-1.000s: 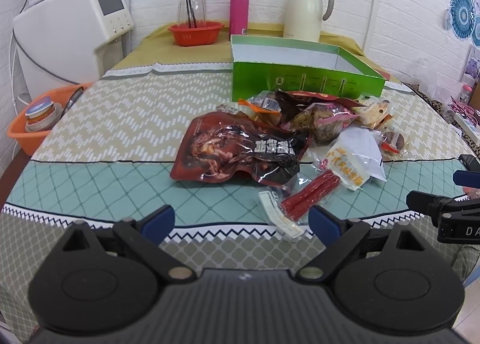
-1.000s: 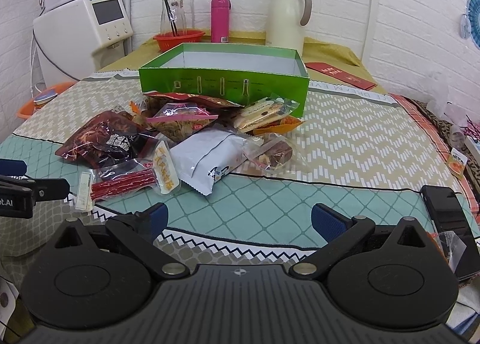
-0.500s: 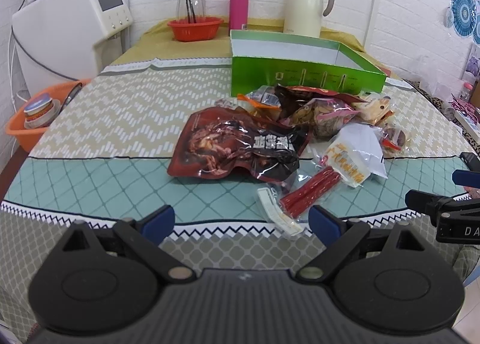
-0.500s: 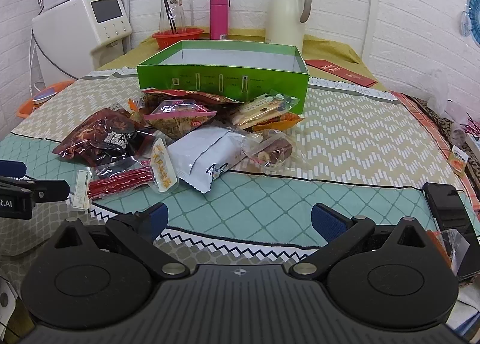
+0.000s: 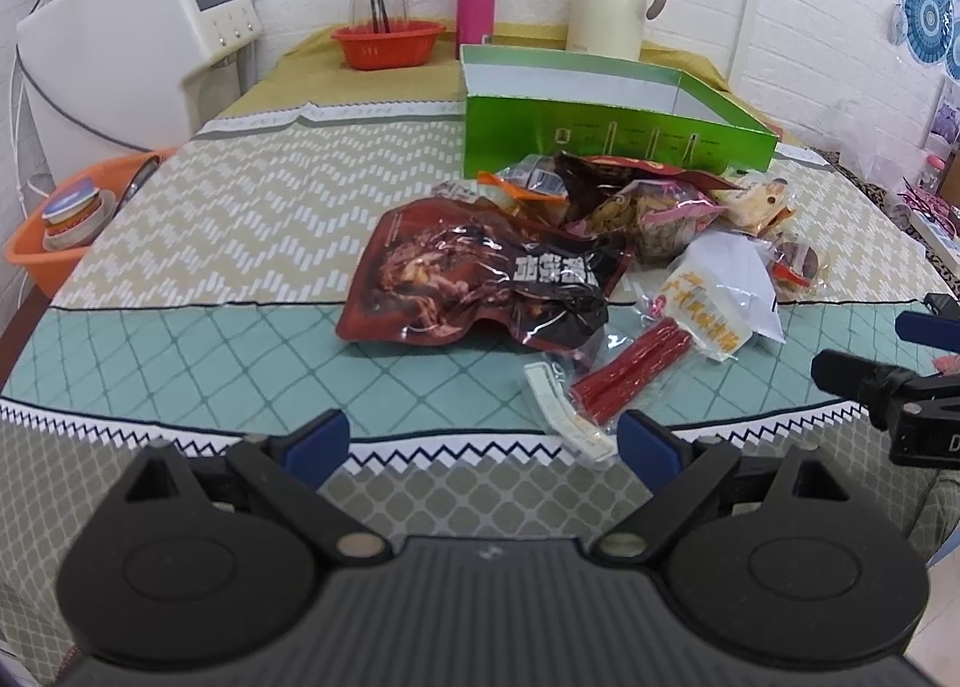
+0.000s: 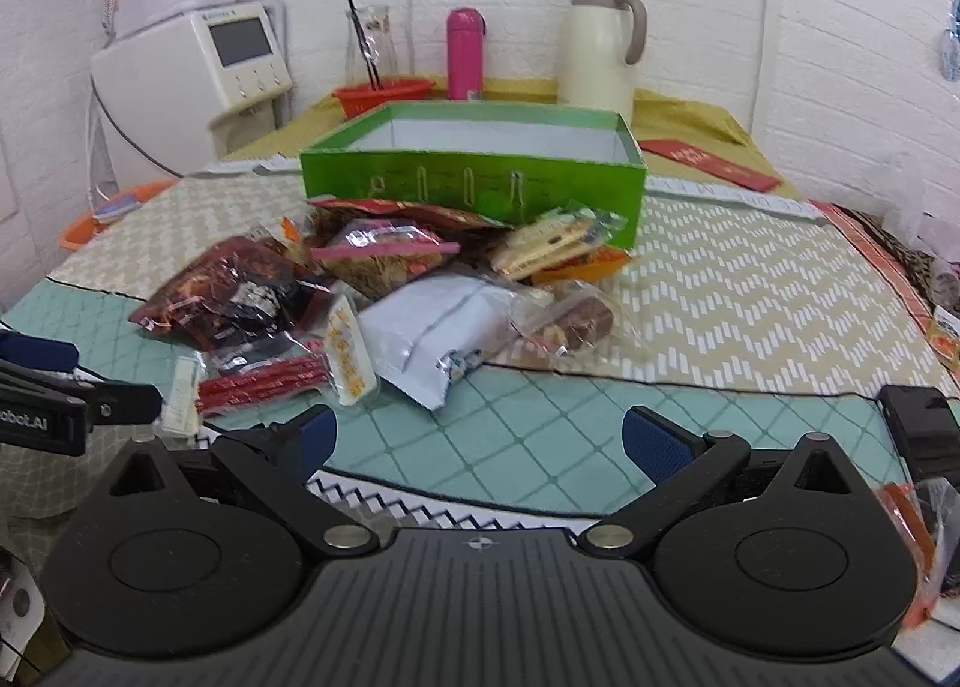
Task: Organize snacks
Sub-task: 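Grasp the red sausage sticks with the left gripper and lift them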
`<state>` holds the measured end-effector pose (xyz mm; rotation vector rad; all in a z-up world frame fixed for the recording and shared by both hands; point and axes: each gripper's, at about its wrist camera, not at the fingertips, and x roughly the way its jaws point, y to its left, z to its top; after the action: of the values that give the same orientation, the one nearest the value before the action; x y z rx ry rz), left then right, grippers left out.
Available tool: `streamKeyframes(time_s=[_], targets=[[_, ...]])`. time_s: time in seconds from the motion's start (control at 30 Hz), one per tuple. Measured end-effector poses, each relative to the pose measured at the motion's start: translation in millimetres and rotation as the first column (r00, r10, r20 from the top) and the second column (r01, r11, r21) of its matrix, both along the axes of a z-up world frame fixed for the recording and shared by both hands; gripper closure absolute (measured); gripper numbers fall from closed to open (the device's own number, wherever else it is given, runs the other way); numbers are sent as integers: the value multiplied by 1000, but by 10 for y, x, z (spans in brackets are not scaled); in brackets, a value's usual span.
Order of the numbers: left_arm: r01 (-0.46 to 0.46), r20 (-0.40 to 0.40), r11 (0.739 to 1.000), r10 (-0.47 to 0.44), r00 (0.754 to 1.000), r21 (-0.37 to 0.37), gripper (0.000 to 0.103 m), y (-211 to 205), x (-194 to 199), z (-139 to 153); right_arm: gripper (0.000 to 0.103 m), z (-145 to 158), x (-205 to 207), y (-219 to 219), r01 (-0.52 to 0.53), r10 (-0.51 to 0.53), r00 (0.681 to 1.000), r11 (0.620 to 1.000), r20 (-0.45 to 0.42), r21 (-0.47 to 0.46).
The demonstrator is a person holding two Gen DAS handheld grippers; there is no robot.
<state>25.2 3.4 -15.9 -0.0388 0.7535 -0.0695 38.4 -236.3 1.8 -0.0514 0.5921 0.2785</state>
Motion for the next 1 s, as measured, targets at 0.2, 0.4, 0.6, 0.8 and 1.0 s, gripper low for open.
streamKeyframes(time_s=[0.2, 0.4, 0.6, 0.8, 1.0], targets=[[75, -28, 993, -78, 997, -95, 10, 106, -10, -28, 0, 39, 48, 137, -189, 188, 980, 982, 56, 5], [150, -40, 978, -157, 987, -143, 14, 19, 138, -16, 0, 59, 183, 291, -297, 296, 955, 954, 25, 39], [133, -84, 966, -155, 984, -220, 51, 85, 289, -80, 24, 35, 438, 385, -329, 329, 944, 944, 1, -15], [145, -108, 958, -175, 979, -246, 69, 100, 375, -67, 76, -60, 497, 344, -326, 325, 945, 945, -34, -14], [224, -113, 943, -258, 960, -245, 88, -55, 380, -66, 87, -164, 399, 263, -314, 314, 947, 949, -63, 9]])
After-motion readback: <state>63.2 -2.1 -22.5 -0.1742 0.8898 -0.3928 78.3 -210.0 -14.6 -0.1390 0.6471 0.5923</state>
